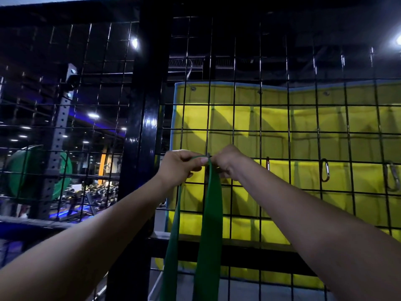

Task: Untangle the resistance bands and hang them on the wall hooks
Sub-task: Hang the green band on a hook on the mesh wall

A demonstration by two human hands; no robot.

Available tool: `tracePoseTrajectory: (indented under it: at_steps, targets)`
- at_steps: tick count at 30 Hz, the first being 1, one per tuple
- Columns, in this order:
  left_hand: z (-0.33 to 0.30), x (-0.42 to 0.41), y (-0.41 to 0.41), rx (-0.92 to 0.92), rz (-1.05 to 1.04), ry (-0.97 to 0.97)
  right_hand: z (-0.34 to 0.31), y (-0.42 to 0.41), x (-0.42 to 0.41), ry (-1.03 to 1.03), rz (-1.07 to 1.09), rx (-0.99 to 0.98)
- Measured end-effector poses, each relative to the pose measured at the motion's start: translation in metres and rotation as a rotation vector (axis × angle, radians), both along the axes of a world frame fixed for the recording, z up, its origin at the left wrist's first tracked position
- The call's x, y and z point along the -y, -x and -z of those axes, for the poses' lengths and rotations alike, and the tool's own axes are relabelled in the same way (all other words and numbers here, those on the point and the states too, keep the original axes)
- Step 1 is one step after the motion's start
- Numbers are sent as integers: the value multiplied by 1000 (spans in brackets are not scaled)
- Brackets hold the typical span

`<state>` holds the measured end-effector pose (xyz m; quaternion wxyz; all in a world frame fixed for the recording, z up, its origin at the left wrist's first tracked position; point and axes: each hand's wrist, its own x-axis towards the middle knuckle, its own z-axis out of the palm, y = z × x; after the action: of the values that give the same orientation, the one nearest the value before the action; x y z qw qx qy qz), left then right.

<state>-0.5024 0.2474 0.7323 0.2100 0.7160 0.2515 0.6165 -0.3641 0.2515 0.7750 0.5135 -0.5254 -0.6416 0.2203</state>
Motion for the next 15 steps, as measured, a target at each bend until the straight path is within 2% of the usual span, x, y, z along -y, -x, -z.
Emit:
tracePoseTrajectory:
  at_steps: [6, 15]
  targets:
    - [-3, -4, -2, -26, -47, 5, 4, 1, -11, -47, 51, -45]
    - [-7, -14, 0, -167, -227, -114, 6, 0, -22, -140, 97, 52]
